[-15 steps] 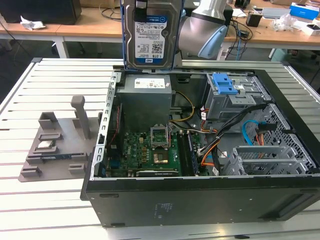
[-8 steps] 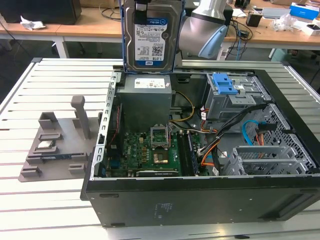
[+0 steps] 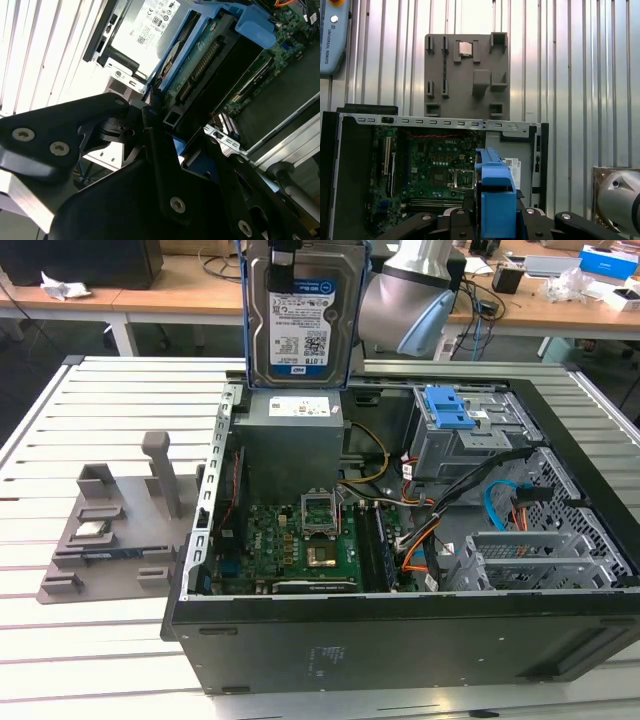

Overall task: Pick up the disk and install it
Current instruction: 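Pick up the disk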

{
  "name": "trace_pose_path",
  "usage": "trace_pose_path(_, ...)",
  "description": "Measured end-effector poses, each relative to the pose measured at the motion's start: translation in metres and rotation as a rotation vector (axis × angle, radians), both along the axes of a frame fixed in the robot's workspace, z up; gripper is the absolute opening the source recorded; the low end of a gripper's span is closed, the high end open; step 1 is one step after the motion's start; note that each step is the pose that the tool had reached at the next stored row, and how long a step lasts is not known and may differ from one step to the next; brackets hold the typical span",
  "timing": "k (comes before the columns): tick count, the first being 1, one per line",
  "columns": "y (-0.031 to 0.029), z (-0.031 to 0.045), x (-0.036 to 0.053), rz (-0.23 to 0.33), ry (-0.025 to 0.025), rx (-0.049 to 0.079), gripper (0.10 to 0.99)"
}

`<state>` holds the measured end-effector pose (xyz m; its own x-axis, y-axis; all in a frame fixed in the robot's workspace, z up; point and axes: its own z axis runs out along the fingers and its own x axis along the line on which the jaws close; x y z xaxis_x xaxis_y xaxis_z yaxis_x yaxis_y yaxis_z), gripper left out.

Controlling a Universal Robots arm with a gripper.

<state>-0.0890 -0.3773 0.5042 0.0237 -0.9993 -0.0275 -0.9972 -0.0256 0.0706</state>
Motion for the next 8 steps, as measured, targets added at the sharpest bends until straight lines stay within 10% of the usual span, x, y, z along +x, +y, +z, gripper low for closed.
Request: trace_pose_path(8,-0.0052,-0.0009,0.0,0.0,0.0,0.0,0.365)
